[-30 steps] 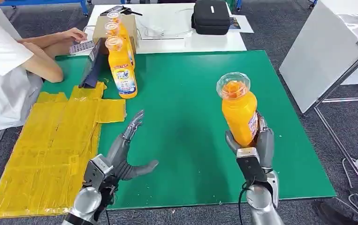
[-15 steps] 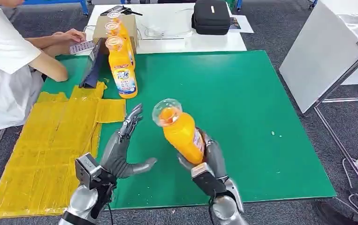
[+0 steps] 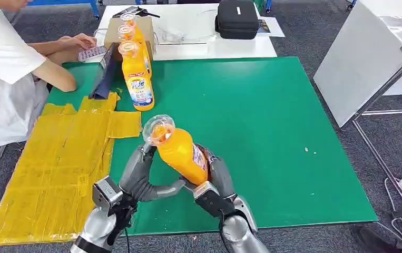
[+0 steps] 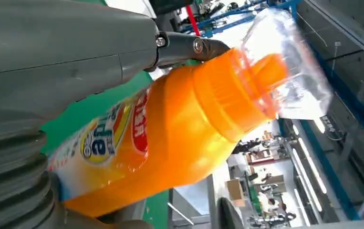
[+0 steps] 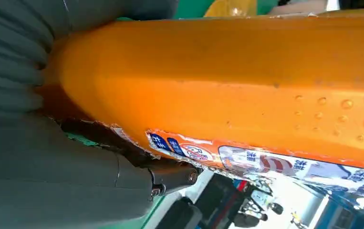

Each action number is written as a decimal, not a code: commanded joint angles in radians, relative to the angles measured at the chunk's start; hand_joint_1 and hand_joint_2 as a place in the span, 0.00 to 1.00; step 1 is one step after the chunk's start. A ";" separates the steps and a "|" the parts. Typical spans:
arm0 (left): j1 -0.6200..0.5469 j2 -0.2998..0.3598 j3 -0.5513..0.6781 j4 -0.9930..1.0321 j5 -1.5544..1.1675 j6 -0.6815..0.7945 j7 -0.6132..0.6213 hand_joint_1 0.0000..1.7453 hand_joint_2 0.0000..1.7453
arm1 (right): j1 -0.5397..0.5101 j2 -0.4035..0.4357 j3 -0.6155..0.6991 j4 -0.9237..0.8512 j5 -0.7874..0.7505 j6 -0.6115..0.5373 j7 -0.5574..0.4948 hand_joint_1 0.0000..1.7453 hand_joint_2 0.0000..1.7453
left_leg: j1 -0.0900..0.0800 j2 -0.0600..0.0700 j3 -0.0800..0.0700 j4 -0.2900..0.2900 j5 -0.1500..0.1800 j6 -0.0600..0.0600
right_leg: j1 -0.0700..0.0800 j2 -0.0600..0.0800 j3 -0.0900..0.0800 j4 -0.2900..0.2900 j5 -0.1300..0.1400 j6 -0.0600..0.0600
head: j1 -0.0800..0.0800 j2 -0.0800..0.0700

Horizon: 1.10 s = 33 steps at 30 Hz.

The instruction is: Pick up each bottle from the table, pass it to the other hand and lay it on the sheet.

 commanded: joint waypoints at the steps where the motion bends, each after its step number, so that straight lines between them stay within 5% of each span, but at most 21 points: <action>1: -0.050 0.025 -0.047 0.075 -0.003 -0.001 0.006 0.00 1.00 | -0.059 -0.005 0.034 0.058 0.001 -0.009 0.001 1.00 1.00 | 0.001 0.000 0.003 0.000 -0.001 -0.001 | 0.001 0.002 0.004 -0.001 -0.001 -0.002 | 0.000 0.000; 22: -0.078 0.016 -0.009 0.134 0.110 -0.056 0.035 0.00 1.00 | -0.100 -0.020 0.170 0.171 0.165 -0.118 0.032 1.00 1.00 | 0.002 0.002 0.007 -0.001 -0.002 -0.002 | 0.001 0.005 0.007 -0.002 -0.002 -0.003 | 0.000 0.000; 23: -0.078 0.013 -0.002 0.135 0.125 -0.060 0.037 0.20 1.00 | -0.099 -0.019 0.173 0.178 0.168 -0.127 0.030 1.00 1.00 | 0.002 0.002 0.008 -0.001 -0.003 -0.002 | 0.002 0.006 0.008 -0.002 -0.002 -0.004 | 0.000 0.000; 24: -0.078 0.013 0.002 0.136 0.144 -0.070 0.040 1.00 1.00 | -0.098 -0.018 0.174 0.187 0.161 -0.131 0.026 1.00 1.00 | 0.002 0.001 0.006 -0.001 -0.002 -0.002 | 0.001 0.004 0.006 -0.002 -0.001 -0.003 | 0.000 0.000; 33: -0.084 0.014 0.027 0.132 0.242 -0.109 0.053 1.00 1.00 | -0.107 -0.019 0.172 0.254 0.143 -0.123 0.019 1.00 1.00 | 0.001 0.000 0.005 -0.001 -0.001 -0.001 | 0.001 0.002 0.005 -0.001 -0.001 -0.003 | 0.000 0.000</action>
